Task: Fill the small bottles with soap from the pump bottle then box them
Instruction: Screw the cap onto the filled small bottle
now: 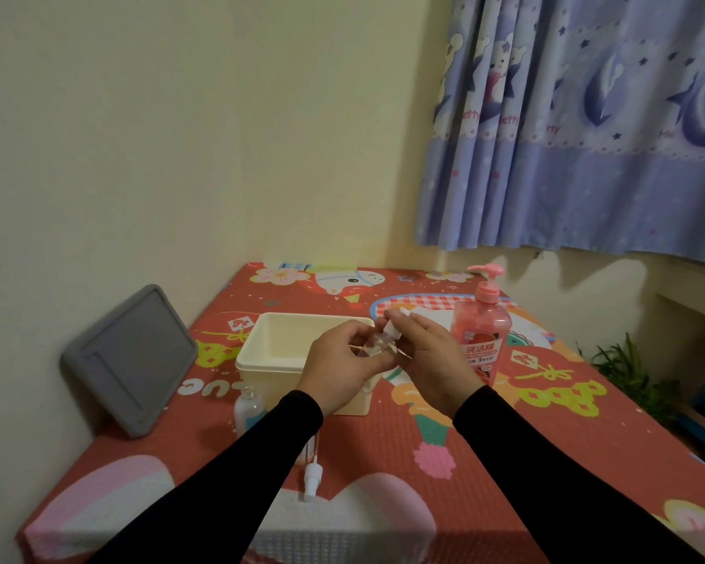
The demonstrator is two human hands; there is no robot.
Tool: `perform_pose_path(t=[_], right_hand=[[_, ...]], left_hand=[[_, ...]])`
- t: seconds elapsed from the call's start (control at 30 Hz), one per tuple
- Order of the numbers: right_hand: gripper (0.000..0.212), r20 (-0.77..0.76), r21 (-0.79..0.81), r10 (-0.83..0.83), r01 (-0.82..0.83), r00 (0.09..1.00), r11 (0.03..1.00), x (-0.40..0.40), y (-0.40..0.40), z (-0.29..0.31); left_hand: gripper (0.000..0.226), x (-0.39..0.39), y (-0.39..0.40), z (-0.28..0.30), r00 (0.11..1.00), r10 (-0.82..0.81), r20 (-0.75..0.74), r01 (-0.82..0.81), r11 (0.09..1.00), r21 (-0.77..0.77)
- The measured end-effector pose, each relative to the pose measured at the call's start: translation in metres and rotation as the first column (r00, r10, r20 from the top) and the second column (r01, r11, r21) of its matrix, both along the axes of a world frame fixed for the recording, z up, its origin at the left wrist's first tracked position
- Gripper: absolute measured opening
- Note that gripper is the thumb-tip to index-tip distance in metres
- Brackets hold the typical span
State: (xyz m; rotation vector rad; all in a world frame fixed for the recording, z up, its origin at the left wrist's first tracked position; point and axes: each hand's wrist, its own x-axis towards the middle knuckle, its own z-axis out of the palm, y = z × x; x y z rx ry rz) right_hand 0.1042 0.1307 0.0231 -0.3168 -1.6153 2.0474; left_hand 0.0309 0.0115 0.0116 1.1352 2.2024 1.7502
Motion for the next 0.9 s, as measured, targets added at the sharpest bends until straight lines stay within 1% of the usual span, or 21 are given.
perform_pose_path(t=[0.07,0.13,0.2,0.23,0.3,0.37,0.43,0.5,0.57,0.67,0.7,0.73,0.8,0.83,0.9], right_hand=[[0.023,-0.019,-0.003,0.027,-0.027,0.999,1.000,0.001,0.004,-0.001],[0.021,-0.018,0.068,0.029,-0.028,0.999,0.997,0.003,0.007,-0.003],[0.023,-0.002,0.136,-0.023,0.023,1.000,0.990,0.002,0.008,-0.007],[0.024,0.012,0.144,-0.058,0.056,0.998,0.988,0.001,0.007,-0.008],[0.027,0.036,0.113,-0.115,0.111,0.993,0.987,-0.001,0.005,-0.010],[0.033,0.043,0.091,-0.125,0.121,0.991,0.989,-0.002,0.004,-0.011],[0.029,0.020,0.080,-0.090,0.088,0.996,0.993,-0.002,0.002,-0.009],[0.033,0.003,0.045,-0.048,0.047,0.999,0.998,-0.002,-0.001,-0.005],[0.036,0.021,0.027,-0.023,0.023,1.000,0.999,-0.002,-0.001,-0.002],[0.023,0.026,-0.007,0.021,-0.021,0.999,1.000,0.000,0.005,0.000],[0.020,0.023,0.014,0.031,-0.032,0.999,0.999,0.000,0.006,0.000],[0.019,0.027,0.072,0.026,-0.028,0.999,0.997,0.000,0.008,-0.001],[0.024,0.057,0.200,-0.046,0.034,0.997,0.979,0.001,0.008,-0.001],[0.027,0.074,0.237,-0.096,0.076,0.993,0.969,0.000,0.007,-0.002],[0.034,0.094,0.251,-0.181,0.152,0.979,0.956,-0.001,0.005,-0.003]], left_hand=[[0.027,-0.003,-0.001,0.002,1.000,0.014,-0.002,-0.014,1.000,0.006],[0.027,-0.002,-0.001,0.004,1.000,0.020,-0.003,-0.019,1.000,0.009],[0.027,0.000,-0.001,0.004,0.999,0.031,-0.013,-0.031,1.000,-0.003],[0.028,0.001,-0.002,0.003,0.999,0.039,-0.021,-0.040,0.999,-0.013],[0.028,0.003,-0.001,0.002,0.998,0.046,-0.037,-0.047,0.999,-0.028],[0.029,0.005,0.000,0.002,0.998,0.043,-0.044,-0.045,0.998,-0.040],[0.029,0.005,0.000,0.003,0.998,0.038,-0.040,-0.040,0.998,-0.039],[0.029,0.005,0.000,0.003,0.999,0.026,-0.033,-0.027,0.999,-0.036],[0.030,0.002,-0.001,0.002,1.000,0.017,-0.023,-0.017,0.999,-0.036],[0.032,-0.002,-0.003,0.002,1.000,0.024,0.004,-0.024,0.999,-0.024],[0.031,-0.003,-0.003,0.002,1.000,0.030,0.004,-0.030,0.999,-0.023],[0.030,-0.003,-0.004,0.004,0.999,0.036,-0.004,-0.036,0.999,-0.024],[0.027,-0.001,-0.005,0.006,0.998,0.057,-0.032,-0.058,0.998,-0.032],[0.026,0.002,-0.005,0.007,0.996,0.069,-0.048,-0.071,0.997,-0.035],[0.024,0.007,-0.004,0.008,0.994,0.072,-0.079,-0.076,0.996,-0.052]])
